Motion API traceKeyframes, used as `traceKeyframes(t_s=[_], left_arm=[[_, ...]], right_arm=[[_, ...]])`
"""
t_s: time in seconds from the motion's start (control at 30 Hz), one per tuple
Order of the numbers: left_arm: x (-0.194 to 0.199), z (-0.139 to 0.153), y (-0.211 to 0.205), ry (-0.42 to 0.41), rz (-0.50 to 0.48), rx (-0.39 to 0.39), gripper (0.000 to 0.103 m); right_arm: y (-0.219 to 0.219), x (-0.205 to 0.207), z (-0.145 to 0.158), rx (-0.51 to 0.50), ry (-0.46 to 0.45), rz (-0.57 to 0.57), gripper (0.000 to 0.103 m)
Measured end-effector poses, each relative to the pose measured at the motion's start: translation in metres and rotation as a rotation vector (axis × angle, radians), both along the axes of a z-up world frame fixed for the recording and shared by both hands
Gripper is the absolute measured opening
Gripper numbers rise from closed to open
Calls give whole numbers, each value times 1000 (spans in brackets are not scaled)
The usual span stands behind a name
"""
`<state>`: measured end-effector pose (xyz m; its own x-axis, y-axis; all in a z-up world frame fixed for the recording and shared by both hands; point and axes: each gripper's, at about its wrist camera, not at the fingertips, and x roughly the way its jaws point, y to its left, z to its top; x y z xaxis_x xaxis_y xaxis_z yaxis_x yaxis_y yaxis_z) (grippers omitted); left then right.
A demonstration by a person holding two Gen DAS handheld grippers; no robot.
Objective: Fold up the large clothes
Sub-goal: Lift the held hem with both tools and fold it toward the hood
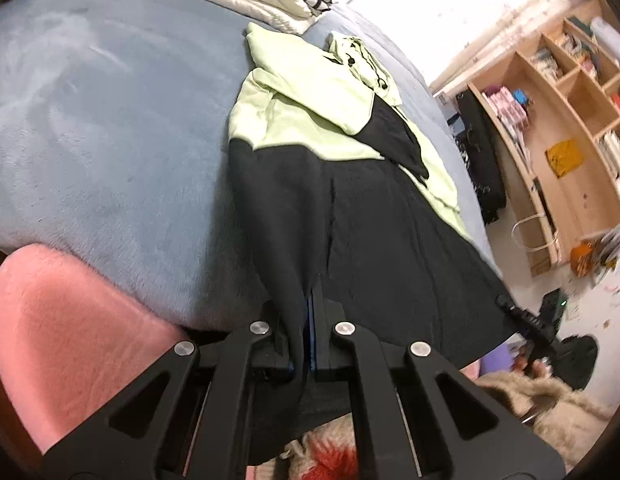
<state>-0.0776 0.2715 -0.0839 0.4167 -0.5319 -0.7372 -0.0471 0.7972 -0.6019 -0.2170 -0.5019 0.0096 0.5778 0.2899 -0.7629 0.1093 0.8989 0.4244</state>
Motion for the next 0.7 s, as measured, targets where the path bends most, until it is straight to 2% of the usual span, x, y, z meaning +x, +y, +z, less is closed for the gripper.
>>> traceKeyframes(t_s=[0.17, 0.27, 0.47, 0.53, 0.6, 0.63, 0.67, 0.7], left_arm=[[35, 10, 4, -61, 51, -87, 1], [71, 23, 6, -105, 96, -143, 1], [187, 29, 13, -90, 212, -224, 2], [228, 27, 15, -58, 244, -220, 3], [270, 21, 14, -43, 287, -205, 4], [291, 18, 15, -31, 306, -223, 13], [306, 14, 18, -22, 337, -257, 30], [317, 11, 21, -25, 366, -281, 40]], right_arm=[[-3, 29, -1, 73, -6, -21, 4], [-4, 65, 6, 128, -29, -59, 4], [-32, 171, 32, 211, -57, -182, 4], [-52, 219, 35, 285, -54, -245, 5], [-65, 273, 29, 343, -2, -278, 13], [-69, 291, 24, 367, 19, -294, 27], [-73, 307, 20, 392, 32, -317, 49], [-77, 326, 14, 430, 40, -354, 60]])
